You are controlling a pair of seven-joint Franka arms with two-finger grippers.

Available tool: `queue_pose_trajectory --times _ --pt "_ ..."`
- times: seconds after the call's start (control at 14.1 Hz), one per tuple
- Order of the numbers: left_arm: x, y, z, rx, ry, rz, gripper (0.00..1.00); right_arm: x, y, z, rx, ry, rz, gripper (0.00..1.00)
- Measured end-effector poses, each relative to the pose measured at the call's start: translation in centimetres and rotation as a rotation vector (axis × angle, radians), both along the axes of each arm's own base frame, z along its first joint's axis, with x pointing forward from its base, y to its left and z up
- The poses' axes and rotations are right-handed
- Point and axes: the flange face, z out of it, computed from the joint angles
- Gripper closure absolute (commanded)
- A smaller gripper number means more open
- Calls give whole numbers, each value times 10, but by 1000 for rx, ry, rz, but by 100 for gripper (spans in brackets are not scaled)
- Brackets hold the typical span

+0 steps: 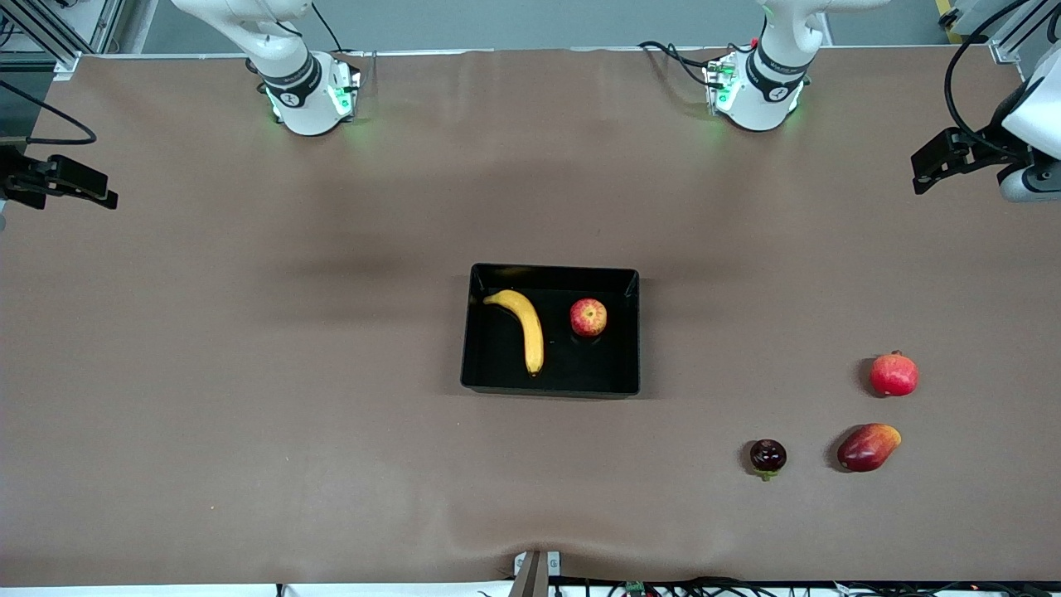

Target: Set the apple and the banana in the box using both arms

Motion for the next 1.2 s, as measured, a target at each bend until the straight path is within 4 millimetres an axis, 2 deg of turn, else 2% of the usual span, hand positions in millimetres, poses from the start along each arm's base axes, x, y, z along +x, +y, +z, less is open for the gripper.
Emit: queue_pose_trajectory --times 0.71,1.2 --pt "-2 -12 0 -64 14 -10 0 -1 0 -1 1 11 0 0" --pt "2 -12 5 -69 7 -5 0 -1 1 -3 2 17 1 0"
